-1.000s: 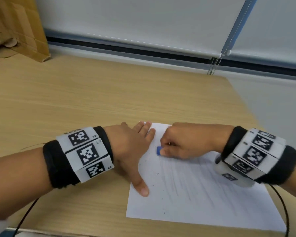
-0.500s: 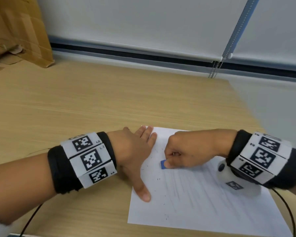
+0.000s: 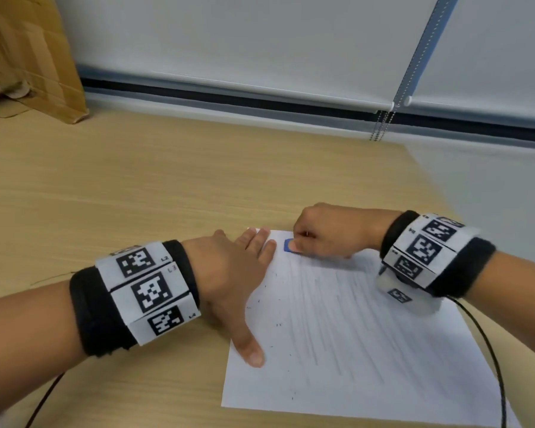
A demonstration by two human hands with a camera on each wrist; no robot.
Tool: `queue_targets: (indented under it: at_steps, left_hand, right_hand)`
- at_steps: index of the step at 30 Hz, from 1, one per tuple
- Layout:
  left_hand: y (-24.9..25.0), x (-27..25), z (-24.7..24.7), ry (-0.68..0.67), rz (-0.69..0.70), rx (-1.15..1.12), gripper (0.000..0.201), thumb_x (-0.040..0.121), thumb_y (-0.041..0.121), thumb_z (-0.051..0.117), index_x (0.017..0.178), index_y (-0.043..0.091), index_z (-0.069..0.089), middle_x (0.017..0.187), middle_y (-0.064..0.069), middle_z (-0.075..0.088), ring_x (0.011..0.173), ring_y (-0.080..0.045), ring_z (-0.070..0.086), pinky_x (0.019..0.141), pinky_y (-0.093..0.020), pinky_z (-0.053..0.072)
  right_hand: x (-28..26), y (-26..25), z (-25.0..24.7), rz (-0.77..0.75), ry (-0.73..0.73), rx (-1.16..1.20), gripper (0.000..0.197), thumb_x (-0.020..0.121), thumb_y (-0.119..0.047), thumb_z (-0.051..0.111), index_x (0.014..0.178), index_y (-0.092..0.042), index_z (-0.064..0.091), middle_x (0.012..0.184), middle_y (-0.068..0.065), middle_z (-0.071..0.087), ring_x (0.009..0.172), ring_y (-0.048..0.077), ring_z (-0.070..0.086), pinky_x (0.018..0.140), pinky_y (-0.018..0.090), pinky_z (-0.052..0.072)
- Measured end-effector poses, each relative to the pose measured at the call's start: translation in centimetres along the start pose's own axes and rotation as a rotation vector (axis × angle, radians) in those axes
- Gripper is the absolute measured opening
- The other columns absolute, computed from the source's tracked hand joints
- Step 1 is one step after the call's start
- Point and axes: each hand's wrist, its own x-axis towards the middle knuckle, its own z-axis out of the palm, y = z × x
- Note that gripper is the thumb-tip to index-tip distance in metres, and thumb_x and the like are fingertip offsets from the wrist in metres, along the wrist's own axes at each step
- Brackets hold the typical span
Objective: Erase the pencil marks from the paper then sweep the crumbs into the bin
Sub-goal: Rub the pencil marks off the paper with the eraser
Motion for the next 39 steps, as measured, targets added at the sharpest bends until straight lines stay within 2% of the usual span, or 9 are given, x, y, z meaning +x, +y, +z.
queue_targets:
  at_steps: [5, 10, 13, 16, 20, 26, 30, 33, 39]
  left_hand:
    - [-0.1, 0.2, 0.3, 0.017, 0.011, -0.013, 0.157, 0.051, 0.086, 0.066, 0.142, 0.007, -0.035, 0.152, -0.01, -0.037, 0.145, -0.021, -0.026, 0.118, -0.054, -0.002]
    - [-0.3, 0.3, 0.5, 0.025, 0.011, -0.008, 0.158, 0.048, 0.089, 0.063, 0.141, 0.008, -0.036, 0.151, -0.008, -0.039, 0.144, -0.02, -0.027, 0.118, -0.054, -0.003]
    - [-0.2, 0.1, 0.4, 0.023, 0.011, -0.015, 0.157, 0.051, 0.087, 0.065, 0.142, 0.008, -0.036, 0.152, -0.008, -0.038, 0.144, -0.02, -0.027, 0.118, -0.054, -0.003]
    - [0.1, 0.1, 0.1, 0.013, 0.007, -0.009, 0.156, 0.053, 0.085, 0.066, 0.142, 0.007, -0.035, 0.152, -0.009, -0.038, 0.145, -0.021, -0.026, 0.119, -0.054, -0.002]
    - [0.1, 0.1, 0.1, 0.005, 0.002, -0.001, 0.156, 0.053, 0.086, 0.065, 0.141, 0.006, -0.036, 0.15, -0.01, -0.04, 0.144, -0.021, -0.028, 0.118, -0.054, -0.004]
    - [0.2, 0.1, 0.0, -0.005, -0.003, 0.001, 0.156, 0.053, 0.085, 0.066, 0.14, 0.007, -0.036, 0.15, -0.011, -0.04, 0.144, -0.023, -0.027, 0.118, -0.056, -0.002]
    - [0.1, -0.1, 0.1, 0.005, 0.005, -0.01, 0.155, 0.054, 0.085, 0.066, 0.141, 0.008, -0.036, 0.151, -0.009, -0.04, 0.144, -0.021, -0.027, 0.118, -0.054, -0.004]
    - [0.1, -0.1, 0.1, 0.015, 0.008, -0.017, 0.155, 0.054, 0.083, 0.068, 0.141, 0.008, -0.036, 0.151, -0.009, -0.039, 0.144, -0.021, -0.027, 0.118, -0.054, -0.004]
    - [0.0, -0.2, 0.0, 0.005, 0.01, -0.029, 0.154, 0.054, 0.082, 0.069, 0.141, 0.012, -0.037, 0.149, -0.007, -0.042, 0.143, -0.02, -0.029, 0.118, -0.055, -0.005]
  right_hand:
    - [-1.1, -1.4, 0.7, -0.033, -0.222, 0.066, 0.042, 0.095, -0.039, 0.05, 0.061, -0.013, 0.05, 0.053, -0.001, 0.049, 0.048, 0.027, 0.053, 0.051, 0.038, 0.051]
    - [0.1, -0.1, -0.4, 0.052, -0.065, 0.042, 0.046, 0.097, -0.04, 0.046, 0.065, -0.009, 0.054, 0.055, 0.001, 0.055, 0.049, 0.026, 0.061, 0.053, 0.038, 0.055]
    - [-0.3, -0.7, 0.3, -0.006, -0.153, 0.033, 0.043, 0.094, -0.041, 0.047, 0.065, -0.011, 0.054, 0.055, -0.001, 0.055, 0.052, 0.03, 0.06, 0.055, 0.04, 0.053]
    - [-0.3, -1.3, 0.1, -0.005, -0.191, 0.013, 0.045, 0.096, -0.042, 0.046, 0.066, -0.01, 0.054, 0.056, 0.0, 0.054, 0.048, 0.025, 0.057, 0.045, 0.03, 0.048]
    - [0.4, -0.8, 0.1, 0.022, -0.039, -0.005, 0.047, 0.098, -0.04, 0.044, 0.062, -0.01, 0.051, 0.056, 0.005, 0.056, 0.055, 0.03, 0.06, 0.057, 0.04, 0.052]
    - [0.1, -0.9, -0.3, 0.012, -0.148, 0.025, 0.045, 0.097, -0.042, 0.047, 0.064, -0.012, 0.052, 0.053, -0.002, 0.053, 0.045, 0.02, 0.055, 0.048, 0.031, 0.049]
    - [0.0, -0.5, 0.1, -0.007, -0.104, 0.008, 0.043, 0.096, -0.04, 0.047, 0.063, -0.013, 0.053, 0.057, 0.001, 0.054, 0.057, 0.03, 0.059, 0.059, 0.043, 0.052]
    - [-0.4, -1.2, 0.2, -0.027, -0.191, 0.014, 0.043, 0.095, -0.042, 0.048, 0.061, -0.015, 0.051, 0.057, 0.001, 0.052, 0.054, 0.028, 0.053, 0.056, 0.04, 0.05]
    - [-0.1, -0.3, 0.0, 0.031, -0.1, 0.025, 0.044, 0.096, -0.041, 0.047, 0.061, -0.014, 0.051, 0.058, 0.002, 0.054, 0.06, 0.034, 0.059, 0.059, 0.047, 0.052]
